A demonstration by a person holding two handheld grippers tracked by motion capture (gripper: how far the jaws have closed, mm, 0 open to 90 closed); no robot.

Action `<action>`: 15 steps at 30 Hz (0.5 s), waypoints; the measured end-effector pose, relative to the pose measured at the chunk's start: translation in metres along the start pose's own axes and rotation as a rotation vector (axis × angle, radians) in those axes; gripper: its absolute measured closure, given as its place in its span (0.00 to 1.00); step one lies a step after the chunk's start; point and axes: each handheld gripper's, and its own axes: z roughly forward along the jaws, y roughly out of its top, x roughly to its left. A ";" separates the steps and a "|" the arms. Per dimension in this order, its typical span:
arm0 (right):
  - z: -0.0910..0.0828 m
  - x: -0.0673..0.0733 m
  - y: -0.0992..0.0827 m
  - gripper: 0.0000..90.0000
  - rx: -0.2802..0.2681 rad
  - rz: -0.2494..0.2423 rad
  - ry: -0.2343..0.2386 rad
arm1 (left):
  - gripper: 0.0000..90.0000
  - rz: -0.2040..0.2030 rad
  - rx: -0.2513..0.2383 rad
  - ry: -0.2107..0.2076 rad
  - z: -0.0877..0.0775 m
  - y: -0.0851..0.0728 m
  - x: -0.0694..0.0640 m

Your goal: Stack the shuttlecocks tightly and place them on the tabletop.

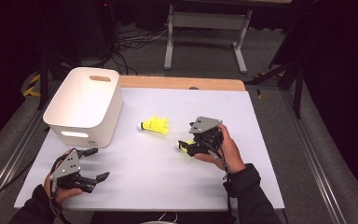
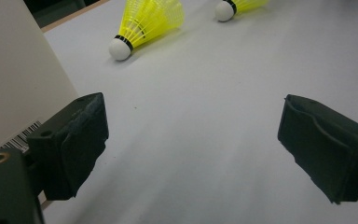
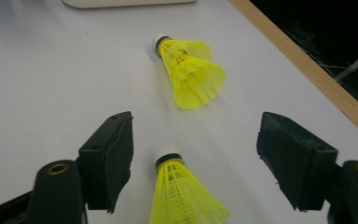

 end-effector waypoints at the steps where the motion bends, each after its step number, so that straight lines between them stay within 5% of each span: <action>1: -0.003 0.001 -0.003 0.31 -0.008 0.005 -0.001 | 0.10 0.000 0.001 0.000 0.000 0.000 0.000; 15: -0.017 0.016 -0.045 0.32 -0.036 0.063 -0.017 | 0.10 0.009 -0.003 0.003 -0.002 0.001 0.000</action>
